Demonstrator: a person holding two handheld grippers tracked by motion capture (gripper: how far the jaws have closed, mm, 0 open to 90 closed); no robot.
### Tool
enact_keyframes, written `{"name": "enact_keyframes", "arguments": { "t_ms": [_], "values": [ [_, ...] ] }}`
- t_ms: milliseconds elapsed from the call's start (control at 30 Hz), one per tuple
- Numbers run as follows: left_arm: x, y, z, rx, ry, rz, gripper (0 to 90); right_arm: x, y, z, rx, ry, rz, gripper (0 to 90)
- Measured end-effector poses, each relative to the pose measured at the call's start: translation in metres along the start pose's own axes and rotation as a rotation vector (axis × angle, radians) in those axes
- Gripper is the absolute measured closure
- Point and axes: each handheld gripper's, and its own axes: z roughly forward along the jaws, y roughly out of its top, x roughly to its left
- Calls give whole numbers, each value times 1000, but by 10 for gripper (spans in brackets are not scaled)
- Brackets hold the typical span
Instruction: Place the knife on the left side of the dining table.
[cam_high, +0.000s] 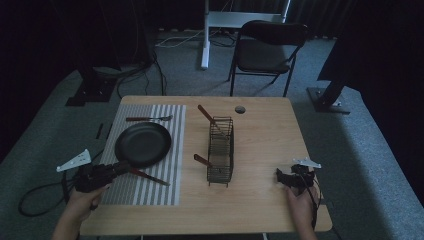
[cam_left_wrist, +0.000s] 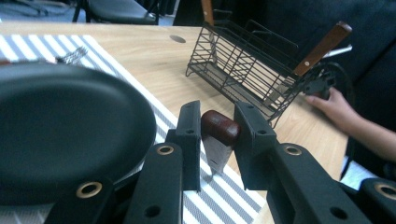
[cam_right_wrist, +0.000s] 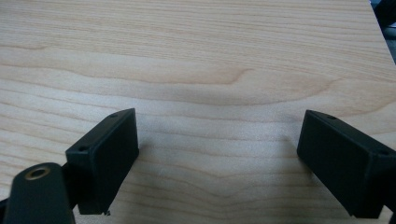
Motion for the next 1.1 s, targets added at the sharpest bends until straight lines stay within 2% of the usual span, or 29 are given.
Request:
{"name": "enact_keyframes", "arguments": {
  "t_ms": [33,67,100,133,200,233,267,333,400,467,500,533,567,633,667,733,800,833,867,900,933,1033,1067,1100],
  "values": [
    [5,-4,-2,-5,-7,-36,734,0,0,0,0,0,0,116],
    [13,-14,-6,-17,14,-77,733,0,0,0,0,0,0,116],
    [17,-19,-9,-21,9,-104,724,0,0,0,0,0,0,116],
    [21,-26,-11,-28,24,-122,722,0,0,0,0,0,0,116],
    [21,-26,-11,-28,24,-122,711,0,0,0,0,0,0,116],
    [30,-41,-16,-6,87,-151,709,0,0,0,0,0,0,116],
    [33,-45,-16,8,113,-165,700,0,0,0,0,0,0,116],
    [39,-53,-16,21,127,-192,680,0,0,0,0,0,0,116],
    [42,-56,-16,30,140,-195,653,0,0,0,0,0,0,116],
    [50,-63,-14,23,135,-236,649,0,0,0,0,0,0,116],
    [52,-64,-13,29,141,-244,641,0,0,0,0,0,0,116],
    [56,-66,-11,44,167,-258,628,0,0,0,0,0,0,116],
    [57,-67,-10,56,187,-260,598,0,0,0,0,0,0,116],
    [58,-69,-8,65,200,-265,558,0,0,0,0,0,0,116],
    [58,-70,-5,90,257,-253,534,0,0,0,0,0,0,116],
    [56,-70,-1,134,329,-229,481,0,0,0,0,0,0,116],
    [56,-70,-1,134,329,-229,457,0,0,0,0,0,0,116],
    [52,-70,4,146,394,-195,423,0,0,0,0,0,0,116],
    [51,-69,3,135,414,-183,422,0,0,0,0,0,0,116],
    [51,-69,3,135,414,-183,422,0,0,0,0,0,0,116],
    [48,-66,2,109,446,-172,406,0,0,0,0,0,0,116],
    [46,-65,1,92,464,-167,398,0,0,0,0,0,0,116],
    [39,-62,-2,72,510,-149,398,0,0,0,0,0,0,116],
    [35,-62,-3,74,533,-139,398,0,0,0,0,0,0,116]
  ]
}}
